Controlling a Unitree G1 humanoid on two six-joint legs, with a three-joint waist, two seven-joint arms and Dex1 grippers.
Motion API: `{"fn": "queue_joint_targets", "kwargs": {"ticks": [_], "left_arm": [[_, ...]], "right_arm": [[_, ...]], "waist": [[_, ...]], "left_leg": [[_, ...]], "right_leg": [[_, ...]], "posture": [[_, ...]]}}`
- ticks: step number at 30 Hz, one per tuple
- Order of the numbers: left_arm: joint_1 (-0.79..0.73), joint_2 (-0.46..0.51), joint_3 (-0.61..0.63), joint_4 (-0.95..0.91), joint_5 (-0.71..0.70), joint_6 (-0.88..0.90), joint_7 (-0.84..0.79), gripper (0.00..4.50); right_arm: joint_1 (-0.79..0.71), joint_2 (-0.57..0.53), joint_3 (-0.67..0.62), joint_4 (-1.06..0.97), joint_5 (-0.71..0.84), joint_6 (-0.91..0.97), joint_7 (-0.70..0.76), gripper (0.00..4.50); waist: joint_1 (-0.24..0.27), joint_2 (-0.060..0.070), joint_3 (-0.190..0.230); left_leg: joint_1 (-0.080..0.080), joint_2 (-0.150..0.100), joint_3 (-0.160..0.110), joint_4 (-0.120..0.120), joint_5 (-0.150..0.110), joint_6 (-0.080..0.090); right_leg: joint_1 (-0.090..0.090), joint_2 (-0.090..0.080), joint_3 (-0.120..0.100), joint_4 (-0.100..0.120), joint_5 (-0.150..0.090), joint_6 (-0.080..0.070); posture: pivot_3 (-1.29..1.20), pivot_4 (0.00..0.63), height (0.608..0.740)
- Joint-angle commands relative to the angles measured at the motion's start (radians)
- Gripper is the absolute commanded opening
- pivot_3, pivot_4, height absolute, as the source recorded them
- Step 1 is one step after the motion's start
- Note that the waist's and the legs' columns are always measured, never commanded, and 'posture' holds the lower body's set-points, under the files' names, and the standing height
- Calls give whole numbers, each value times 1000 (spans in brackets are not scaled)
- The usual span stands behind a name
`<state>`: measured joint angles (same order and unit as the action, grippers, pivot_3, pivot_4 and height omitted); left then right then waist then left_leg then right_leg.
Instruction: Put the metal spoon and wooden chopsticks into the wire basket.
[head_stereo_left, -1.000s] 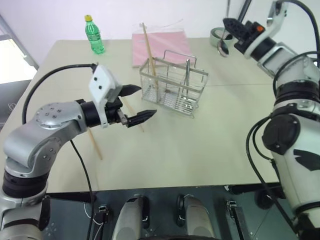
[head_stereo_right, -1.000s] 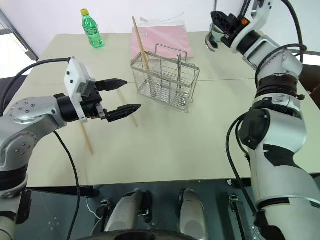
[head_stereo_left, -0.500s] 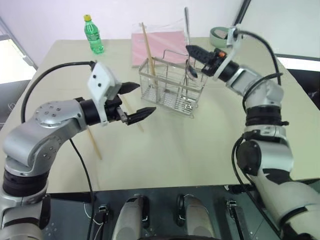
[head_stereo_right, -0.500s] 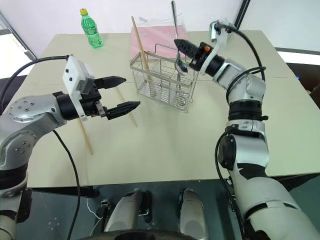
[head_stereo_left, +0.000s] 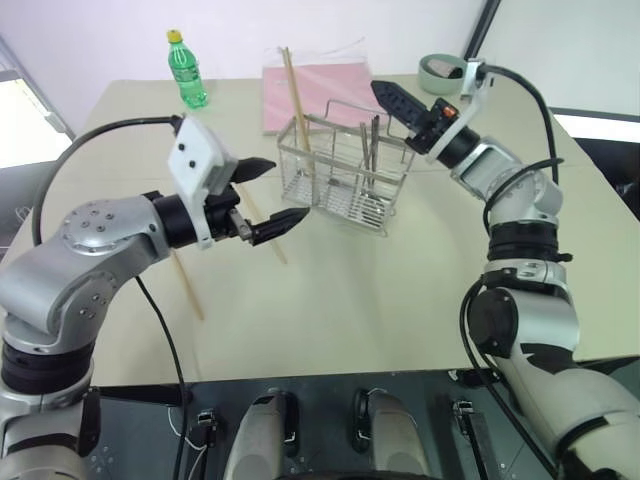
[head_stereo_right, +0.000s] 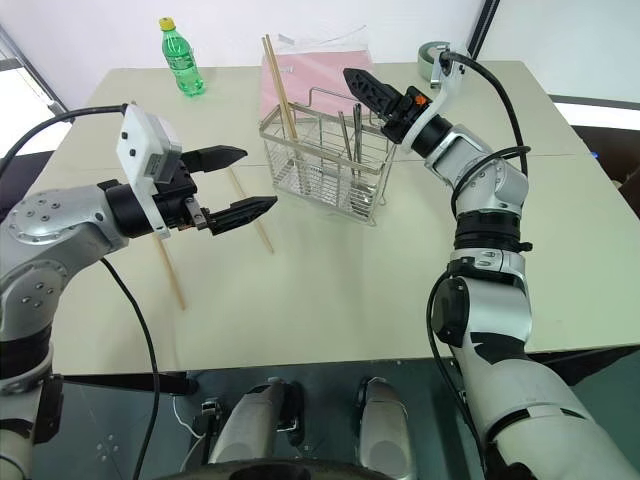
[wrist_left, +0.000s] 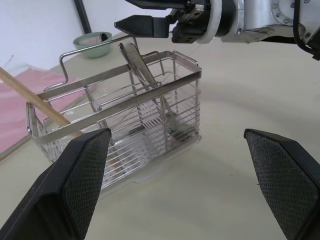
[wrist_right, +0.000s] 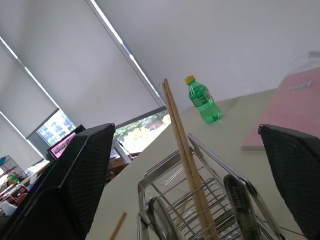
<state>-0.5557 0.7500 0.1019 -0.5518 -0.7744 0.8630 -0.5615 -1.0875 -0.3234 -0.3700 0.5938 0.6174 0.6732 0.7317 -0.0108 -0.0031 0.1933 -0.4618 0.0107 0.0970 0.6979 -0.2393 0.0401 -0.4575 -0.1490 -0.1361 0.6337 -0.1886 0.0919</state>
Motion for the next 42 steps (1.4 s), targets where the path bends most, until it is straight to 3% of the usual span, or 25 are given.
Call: {"fn": "queue_joint_targets", "kwargs": {"ticks": [1, 6, 10, 12, 16, 18, 20, 27, 42], "left_arm": [[-17, -6, 53, -16, -15, 6, 33, 4500], [-45, -61, 132, 47, 1, 98, 234, 4500], [-199, -257, 259, 210, 177, 473, 689, 4500], [-255, -317, 292, 225, 229, 549, 763, 4500], [-406, -521, 496, 274, 394, 720, 936, 4500], [-439, -554, 539, 298, 460, 748, 973, 4500], [-460, -571, 567, 321, 501, 751, 987, 4500], [-436, -487, 579, 524, 622, 733, 954, 4500], [-419, -437, 479, 924, 667, 445, 856, 4500]], "right_arm": [[-27, -46, -14, -65, 38, 13, 23, 4419], [-14, -159, 37, -176, 97, 114, 201, 4419], [87, -325, 144, -386, 155, 213, 461, 4419], [126, -371, 172, -449, 167, 232, 510, 4419], [213, -428, 230, -562, 147, 192, 579, 4419], [235, -435, 242, -586, 142, 177, 584, 4419], [244, -435, 244, -596, 148, 175, 580, 4419], [290, -420, 234, -624, 148, 147, 510, 4419], [288, -351, 174, -643, 227, 190, 335, 4419]], "waist": [[0, 0, 0], [1, 0, 0], [15, -1, 0], [13, -1, 0], [23, -3, 1], [23, -3, 1], [22, -3, 1], [25, -4, 1], [25, -4, 0]], "left_leg": [[0, 0, 0, 0, 0, 0], [0, 0, -1, 0, 0, 0], [0, -1, -4, 0, -3, 6], [2, -1, -4, 0, -3, 6], [1, -2, -5, 1, -1, 2], [1, -2, -5, 1, -1, 2], [1, -2, -5, 1, -1, 1], [1, -1, -4, 1, -1, 0], [0, -1, -3, 1, 0, -1]], "right_leg": [[0, 0, 0, 0, 0, 0], [0, 0, 0, 0, 0, 0], [3, 0, -1, -1, 0, 1], [5, 0, -1, -1, -1, 2], [5, 0, -2, -1, -1, 2], [5, -1, -2, -2, -1, 2], [5, -1, -2, -1, -1, 1], [4, -1, -2, -1, 0, 1], [1, -2, -2, 0, 0, 0]], "posture": [[0, 150, 692], [0, 150, 692], [0, 150, 692], [0, 150, 692], [0, 150, 692], [0, 150, 692], [0, 150, 692], [0, 150, 692], [0, 150, 692]]}}
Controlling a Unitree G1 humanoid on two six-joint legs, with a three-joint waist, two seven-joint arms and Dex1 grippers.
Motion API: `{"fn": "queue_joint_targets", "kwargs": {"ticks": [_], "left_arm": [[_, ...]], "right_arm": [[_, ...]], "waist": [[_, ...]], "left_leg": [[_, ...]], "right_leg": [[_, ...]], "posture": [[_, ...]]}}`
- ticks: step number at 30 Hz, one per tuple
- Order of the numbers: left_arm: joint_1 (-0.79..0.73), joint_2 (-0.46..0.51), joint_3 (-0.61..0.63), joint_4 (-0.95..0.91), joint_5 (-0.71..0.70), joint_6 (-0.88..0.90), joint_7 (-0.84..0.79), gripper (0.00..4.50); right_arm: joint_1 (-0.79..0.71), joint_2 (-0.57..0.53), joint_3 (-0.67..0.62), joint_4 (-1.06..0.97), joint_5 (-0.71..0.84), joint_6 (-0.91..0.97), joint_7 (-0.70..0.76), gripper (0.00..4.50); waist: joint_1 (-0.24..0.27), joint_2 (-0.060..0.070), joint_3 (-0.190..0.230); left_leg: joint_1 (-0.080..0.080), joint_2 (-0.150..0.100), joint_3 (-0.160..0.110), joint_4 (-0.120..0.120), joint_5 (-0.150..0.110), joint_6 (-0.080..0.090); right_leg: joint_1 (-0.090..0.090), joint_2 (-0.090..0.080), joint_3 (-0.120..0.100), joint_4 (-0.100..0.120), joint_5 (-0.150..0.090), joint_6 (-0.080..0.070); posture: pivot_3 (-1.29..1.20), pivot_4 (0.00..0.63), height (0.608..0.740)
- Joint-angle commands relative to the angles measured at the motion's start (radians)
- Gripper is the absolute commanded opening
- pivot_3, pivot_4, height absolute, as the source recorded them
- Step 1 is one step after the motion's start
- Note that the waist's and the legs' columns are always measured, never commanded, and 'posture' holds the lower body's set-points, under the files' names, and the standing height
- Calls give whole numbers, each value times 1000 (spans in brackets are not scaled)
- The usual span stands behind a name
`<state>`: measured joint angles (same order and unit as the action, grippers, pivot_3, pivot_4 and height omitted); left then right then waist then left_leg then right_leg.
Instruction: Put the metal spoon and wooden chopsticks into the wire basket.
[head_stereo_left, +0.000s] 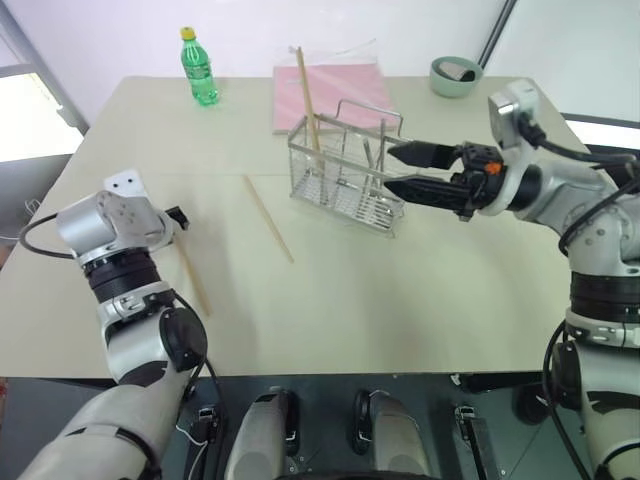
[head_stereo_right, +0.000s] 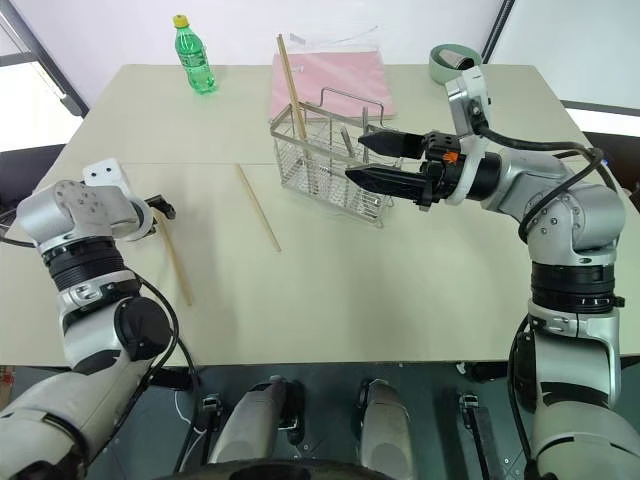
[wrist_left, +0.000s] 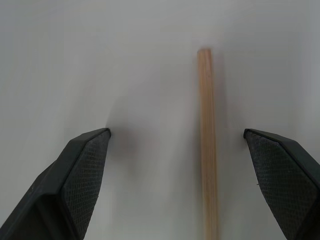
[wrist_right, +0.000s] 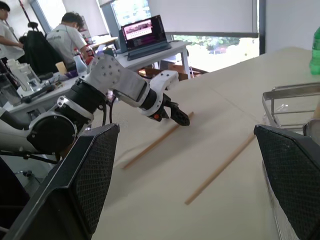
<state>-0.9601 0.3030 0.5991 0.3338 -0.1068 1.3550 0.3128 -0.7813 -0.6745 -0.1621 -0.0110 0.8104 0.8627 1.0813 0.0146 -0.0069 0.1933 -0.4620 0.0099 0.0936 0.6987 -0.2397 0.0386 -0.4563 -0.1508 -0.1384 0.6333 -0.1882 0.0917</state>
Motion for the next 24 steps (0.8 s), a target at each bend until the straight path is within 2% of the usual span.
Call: {"fn": "queue_joint_targets", "kwargs": {"ticks": [1, 4, 5, 6, 11, 12, 17, 21, 24], "left_arm": [[-16, 9, -15, 49, -3, -57, -17, 4500], [-17, 7, -8, 62, -11, -84, -19, 3705], [-19, 7, -5, 65, -16, -87, -22, 3059], [-22, 8, -4, 66, -19, -88, -24, 2724], [-18, 27, -30, 52, -7, -152, -27, 236], [-17, 36, -45, 52, -3, -172, -35, 107], [-33, 67, -74, 39, 7, -319, -41, 107], [-109, 100, -72, 29, -20, -736, -90, 107], [-238, 60, -65, 22, -133, -943, -207, 107]], "right_arm": [[-11, -1, -36, -45, 36, 2, -16, 4419], [4, -6, -40, -57, 43, 6, -23, 4500], [6, -8, -41, -58, 45, 6, -25, 4500], [8, -10, -43, -58, 47, 7, -27, 4500], [0, -10, -49, -41, 53, 3, -45, 4500], [-2, -9, -47, -38, 51, 0, -47, 4500], [1, -15, -47, -24, 50, -2, -47, 4500], [-14, -26, -62, -3, 59, 21, -71, 4500], [-19, -32, -76, -4, 73, 40, -88, 4500]], "waist": [[0, 0, 0], [1, 0, 0], [1, 0, 0], [1, 0, 0], [0, 0, 0], [0, 0, 0], [-2, 0, 0], [0, -2, 1], [8, -5, 2]], "left_leg": [[0, 0, 0, 0, 0, 0], [0, 0, 0, 0, 0, 0], [0, 0, 0, 0, 0, 0], [0, 0, 0, 0, 0, 0], [0, 0, 0, 0, 0, 0], [0, 0, 0, 0, 0, 0], [-1, 0, 1, 0, 0, 0], [-1, 0, 1, 0, 0, 0], [-4, 1, 0, 1, 0, 0]], "right_leg": [[0, 0, 0, 0, 0, 0], [0, 0, 0, 0, 0, 0], [0, 0, 0, 0, 0, 0], [0, 0, 0, 0, 0, 0], [0, 0, 0, 0, 0, 0], [0, 0, 0, 0, 0, 0], [-2, 0, 0, 0, 0, 0], [-2, 0, 0, 0, 0, 0], [-4, -1, -1, -1, 2, -2]], "posture": [[0, 150, 692], [0, 150, 692], [0, 150, 692], [0, 150, 692], [0, 150, 692], [0, 150, 692], [0, 150, 692], [0, 150, 692], [0, 150, 692]]}}
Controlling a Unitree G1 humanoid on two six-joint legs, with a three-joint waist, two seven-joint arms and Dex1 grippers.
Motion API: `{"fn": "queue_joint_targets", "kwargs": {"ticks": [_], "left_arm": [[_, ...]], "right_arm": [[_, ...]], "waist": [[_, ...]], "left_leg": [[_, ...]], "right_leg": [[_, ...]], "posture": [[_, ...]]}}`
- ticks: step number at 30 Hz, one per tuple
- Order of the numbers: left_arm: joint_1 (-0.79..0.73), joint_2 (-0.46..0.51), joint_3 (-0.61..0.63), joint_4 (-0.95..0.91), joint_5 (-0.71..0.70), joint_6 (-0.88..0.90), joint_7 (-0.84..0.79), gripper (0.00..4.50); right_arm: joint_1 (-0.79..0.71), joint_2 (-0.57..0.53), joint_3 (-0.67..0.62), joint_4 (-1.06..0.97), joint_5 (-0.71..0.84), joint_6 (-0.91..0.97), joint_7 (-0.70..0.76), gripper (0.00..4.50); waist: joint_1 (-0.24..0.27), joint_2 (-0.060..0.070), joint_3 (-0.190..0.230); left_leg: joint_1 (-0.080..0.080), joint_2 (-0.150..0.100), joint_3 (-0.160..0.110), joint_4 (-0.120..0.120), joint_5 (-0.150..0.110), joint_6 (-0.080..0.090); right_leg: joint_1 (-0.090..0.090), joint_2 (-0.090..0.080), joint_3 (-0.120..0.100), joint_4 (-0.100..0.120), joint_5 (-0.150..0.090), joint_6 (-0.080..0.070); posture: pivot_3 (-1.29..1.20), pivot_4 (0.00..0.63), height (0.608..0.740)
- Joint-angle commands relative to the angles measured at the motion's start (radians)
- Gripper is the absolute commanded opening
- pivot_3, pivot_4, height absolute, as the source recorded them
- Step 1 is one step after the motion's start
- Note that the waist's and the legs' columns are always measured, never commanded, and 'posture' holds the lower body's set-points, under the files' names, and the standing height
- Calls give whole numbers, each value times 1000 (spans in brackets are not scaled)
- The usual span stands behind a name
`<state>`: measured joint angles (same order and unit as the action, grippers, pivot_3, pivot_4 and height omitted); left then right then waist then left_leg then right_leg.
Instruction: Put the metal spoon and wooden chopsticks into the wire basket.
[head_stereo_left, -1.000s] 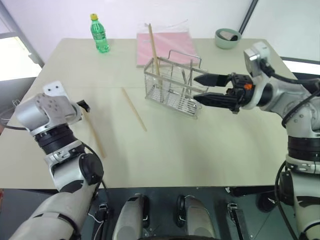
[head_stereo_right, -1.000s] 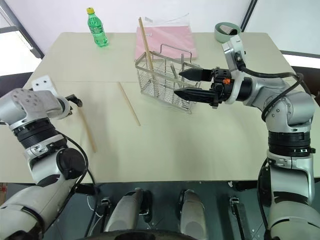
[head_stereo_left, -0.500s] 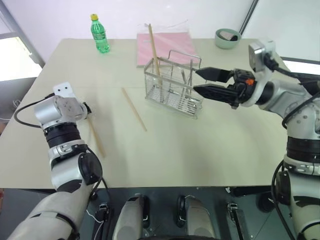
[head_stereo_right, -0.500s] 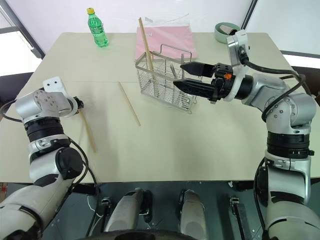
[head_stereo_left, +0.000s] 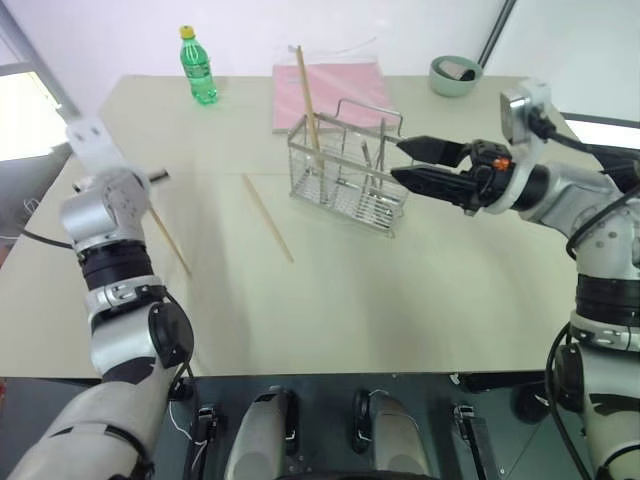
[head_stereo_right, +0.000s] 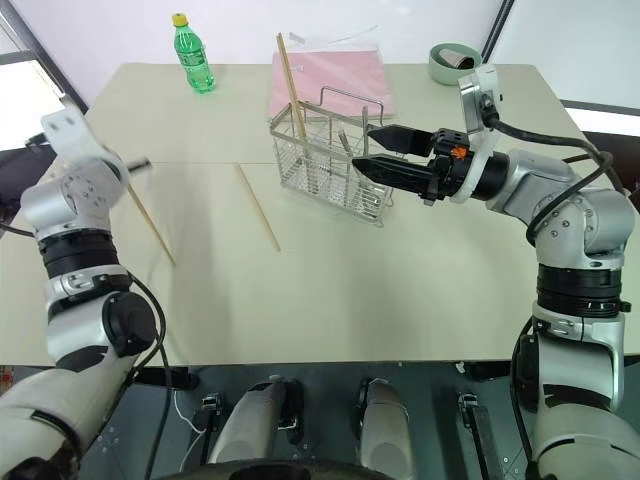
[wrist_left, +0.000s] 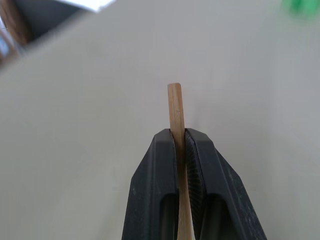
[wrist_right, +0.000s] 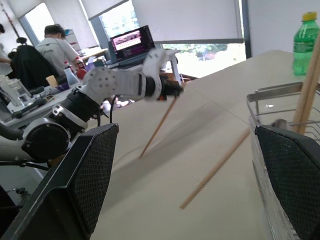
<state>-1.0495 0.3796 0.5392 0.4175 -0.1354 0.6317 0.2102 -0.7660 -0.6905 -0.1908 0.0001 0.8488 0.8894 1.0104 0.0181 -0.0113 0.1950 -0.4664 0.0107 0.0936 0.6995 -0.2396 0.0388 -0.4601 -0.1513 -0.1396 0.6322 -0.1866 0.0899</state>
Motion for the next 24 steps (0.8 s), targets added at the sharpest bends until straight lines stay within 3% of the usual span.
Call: {"fn": "queue_joint_targets", "kwargs": {"ticks": [1, 6, 18, 24], "left_arm": [[-197, -36, 5, -44, -150, -252, -132, 107], [-412, -133, 88, 150, -359, -324, -202, 107], [-485, -224, -107, 525, -264, -566, -412, 107], [-480, -239, -206, 608, -160, -742, -462, 107]], "right_arm": [[-35, -12, -56, -16, 43, 22, -26, 4500], [-27, 6, -92, -30, 83, 58, -93, 4500], [122, -22, -219, -199, 178, 90, -223, 4500], [183, -21, -275, -258, 245, 103, -303, 4500]], "waist": [[11, -1, 0], [21, 0, -1], [20, -1, 0], [19, -1, 0]], "left_leg": [[-1, 0, 0, 0, 0, 0], [0, -1, 2, 1, -1, 3], [1, 0, 9, 0, -2, 5], [1, 0, 6, 0, -6, 11]], "right_leg": [[0, 0, -1, -1, 1, 0], [2, -1, 0, -4, 2, 3], [1, 1, 1, -3, 2, 3], [1, 1, 2, -3, 2, 3]], "posture": [[0, 150, 692], [0, 150, 692], [0, 150, 692], [0, 150, 692]]}}
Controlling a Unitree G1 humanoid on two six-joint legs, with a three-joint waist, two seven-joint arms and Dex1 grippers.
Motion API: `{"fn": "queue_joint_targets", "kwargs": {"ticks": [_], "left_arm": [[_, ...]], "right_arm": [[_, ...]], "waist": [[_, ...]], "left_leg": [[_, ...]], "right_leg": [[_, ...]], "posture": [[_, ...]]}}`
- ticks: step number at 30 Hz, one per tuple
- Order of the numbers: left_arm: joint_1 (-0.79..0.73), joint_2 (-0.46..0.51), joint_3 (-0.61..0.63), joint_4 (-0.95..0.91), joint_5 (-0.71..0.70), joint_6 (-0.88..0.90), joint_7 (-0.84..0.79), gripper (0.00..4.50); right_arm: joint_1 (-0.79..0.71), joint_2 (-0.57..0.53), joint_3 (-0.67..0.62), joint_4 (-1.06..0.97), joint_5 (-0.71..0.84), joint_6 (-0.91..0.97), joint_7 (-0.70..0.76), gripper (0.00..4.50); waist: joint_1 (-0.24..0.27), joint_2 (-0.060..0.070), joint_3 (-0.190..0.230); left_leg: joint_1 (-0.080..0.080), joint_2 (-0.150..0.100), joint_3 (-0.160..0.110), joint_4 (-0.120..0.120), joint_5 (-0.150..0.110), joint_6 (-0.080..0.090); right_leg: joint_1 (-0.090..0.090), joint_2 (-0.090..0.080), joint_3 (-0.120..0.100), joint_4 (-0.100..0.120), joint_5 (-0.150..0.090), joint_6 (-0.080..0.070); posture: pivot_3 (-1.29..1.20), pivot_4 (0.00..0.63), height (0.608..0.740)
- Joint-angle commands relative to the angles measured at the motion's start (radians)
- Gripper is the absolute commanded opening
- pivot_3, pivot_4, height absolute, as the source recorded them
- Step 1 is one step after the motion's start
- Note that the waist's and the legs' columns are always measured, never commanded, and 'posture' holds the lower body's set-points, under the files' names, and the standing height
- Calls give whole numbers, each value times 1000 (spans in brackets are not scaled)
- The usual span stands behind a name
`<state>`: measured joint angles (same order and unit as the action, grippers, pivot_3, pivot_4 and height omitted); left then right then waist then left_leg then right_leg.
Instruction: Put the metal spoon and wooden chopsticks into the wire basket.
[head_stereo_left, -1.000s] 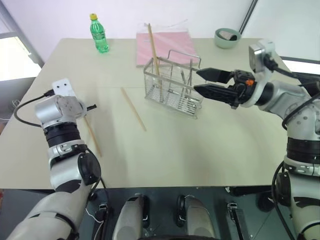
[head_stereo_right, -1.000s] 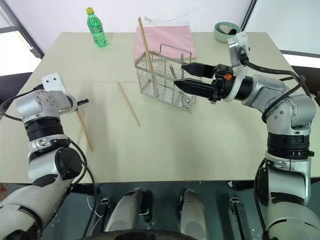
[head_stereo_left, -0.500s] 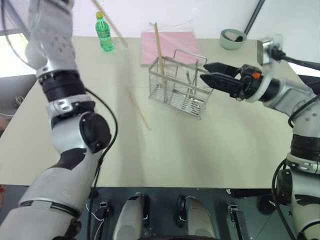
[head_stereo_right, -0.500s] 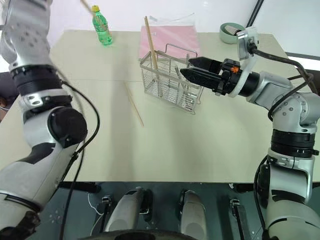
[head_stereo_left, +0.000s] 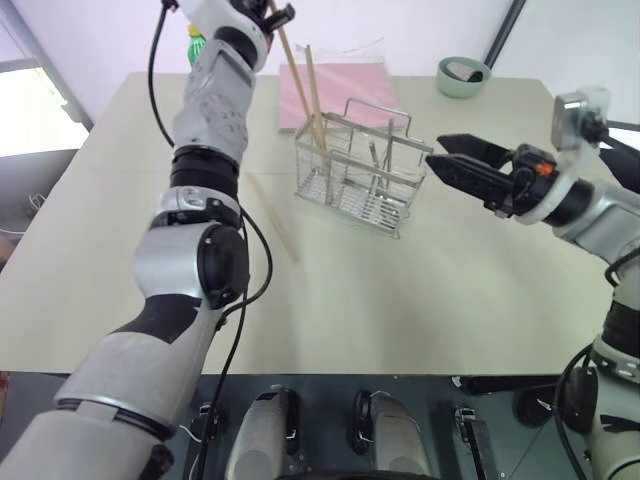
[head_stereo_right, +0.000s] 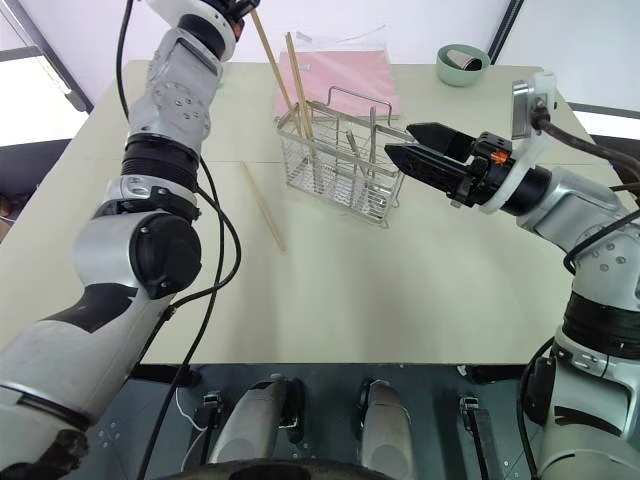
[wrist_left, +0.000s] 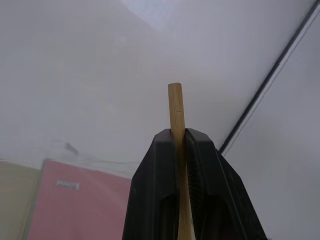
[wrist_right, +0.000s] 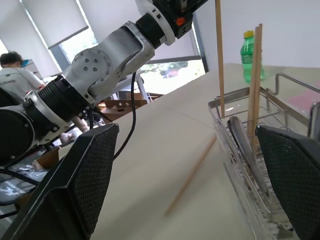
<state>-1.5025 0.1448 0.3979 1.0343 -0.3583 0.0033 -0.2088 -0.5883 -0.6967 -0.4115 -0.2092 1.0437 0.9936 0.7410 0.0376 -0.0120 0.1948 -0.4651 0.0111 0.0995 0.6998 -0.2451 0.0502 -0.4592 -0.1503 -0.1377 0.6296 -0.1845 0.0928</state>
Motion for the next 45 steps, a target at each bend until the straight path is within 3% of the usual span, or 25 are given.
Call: {"fn": "queue_joint_targets", "kwargs": {"ticks": [1, 14, 17, 23, 24, 28, 32, 35, 45], "left_arm": [[-21, -9, -81, -9, 76, -143, -58, 107], [146, -113, -124, -106, 76, -175, -81, 107], [191, -121, -153, -176, 87, -166, -91, 1222], [256, -128, -178, -386, 51, -40, -78, 4316], [263, -123, -168, -438, 27, 8, -66, 4471], [270, -39, -96, -579, -38, 264, 77, 4471], [243, 69, -45, -475, 7, 576, 342, 4471], [219, 87, -30, -390, 21, 725, 458, 4471], [209, 12, -80, -151, 93, 830, 509, 4471]], "right_arm": [[10, -15, -59, -55, 59, -1, -44, 4500], [-12, -32, -55, -6, 102, -21, -94, 4500], [-31, -36, -49, 20, 102, -22, -90, 4500], [-46, -27, -22, 46, 84, -36, -80, 4500], [-47, -27, -19, 47, 83, -38, -78, 4500], [-50, -29, -4, 56, 76, -48, -71, 4500], [-45, -34, 12, 65, 59, -62, -46, 4500], [-36, -40, 25, 58, 46, -78, -11, 4500], [0, -91, 66, 0, -3, -110, 101, 4500]], "waist": [[0, 0, 0], [0, 0, 0], [0, 0, 0], [1, 0, 0], [0, 0, 0], [-6, 0, 0], [-15, 1, 0], [-15, 0, 0], [0, 0, 0]], "left_leg": [[0, 0, 0, 0, 0, 0], [0, 0, 0, 0, -1, 1], [0, 0, 0, 0, -1, 1], [0, 0, 0, 1, -1, 1], [0, 0, 0, 1, -1, 1], [0, 1, 0, 0, -1, 1], [2, 1, 0, 0, -1, 2], [2, 0, -1, 0, -1, 2], [1, -1, 0, 1, 2, -3]], "right_leg": [[0, 0, 0, 0, 0, 0], [0, 0, 1, 0, 0, 0], [0, 0, 1, 0, 0, 0], [0, 0, 1, 0, 0, 0], [0, 0, 1, 0, 0, 0], [0, 0, 1, 0, 0, 0], [1, 1, 2, 1, 0, 0], [2, 1, 2, 2, 0, 0], [1, 0, 2, 0, 1, 3]], "posture": [[0, 150, 692], [0, 150, 692], [0, 150, 692], [0, 150, 692], [0, 150, 692], [0, 150, 692], [0, 150, 692], [0, 150, 692], [0, 150, 692]]}}
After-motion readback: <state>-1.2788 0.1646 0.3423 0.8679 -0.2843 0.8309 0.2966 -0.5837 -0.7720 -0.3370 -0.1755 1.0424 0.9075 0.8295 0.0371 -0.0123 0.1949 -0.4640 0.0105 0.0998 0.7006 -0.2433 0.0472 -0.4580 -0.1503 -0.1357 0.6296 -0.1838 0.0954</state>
